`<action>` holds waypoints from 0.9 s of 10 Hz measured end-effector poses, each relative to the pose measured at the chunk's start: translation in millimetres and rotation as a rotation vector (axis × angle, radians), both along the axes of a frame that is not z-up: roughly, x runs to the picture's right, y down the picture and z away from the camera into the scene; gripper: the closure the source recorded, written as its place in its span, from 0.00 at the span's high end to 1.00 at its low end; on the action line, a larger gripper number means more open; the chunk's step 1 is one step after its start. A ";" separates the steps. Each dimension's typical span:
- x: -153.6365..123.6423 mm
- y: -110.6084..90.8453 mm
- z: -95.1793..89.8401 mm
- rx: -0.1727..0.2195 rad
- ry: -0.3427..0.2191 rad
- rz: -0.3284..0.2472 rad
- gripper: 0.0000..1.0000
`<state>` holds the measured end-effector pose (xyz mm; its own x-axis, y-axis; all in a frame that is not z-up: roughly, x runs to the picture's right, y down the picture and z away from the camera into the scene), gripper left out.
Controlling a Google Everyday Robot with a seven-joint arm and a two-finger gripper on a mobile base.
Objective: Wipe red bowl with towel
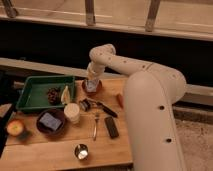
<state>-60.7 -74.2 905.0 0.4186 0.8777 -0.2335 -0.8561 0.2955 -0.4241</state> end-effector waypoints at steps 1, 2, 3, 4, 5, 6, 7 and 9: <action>3.0 -4.0 2.4 0.003 0.005 -0.002 0.00; 2.7 -9.0 6.4 0.005 0.009 -0.005 0.00; -5.8 -16.6 13.5 0.004 0.003 -0.007 0.00; -14.6 -22.2 19.6 0.003 -0.002 -0.008 0.00; -29.1 -28.4 29.0 -0.002 -0.013 -0.011 0.00; -43.7 -33.4 35.9 -0.004 -0.029 -0.017 0.00; -57.3 -35.7 41.7 -0.007 -0.042 -0.027 0.00; -63.7 -35.8 41.7 -0.007 -0.043 -0.038 0.00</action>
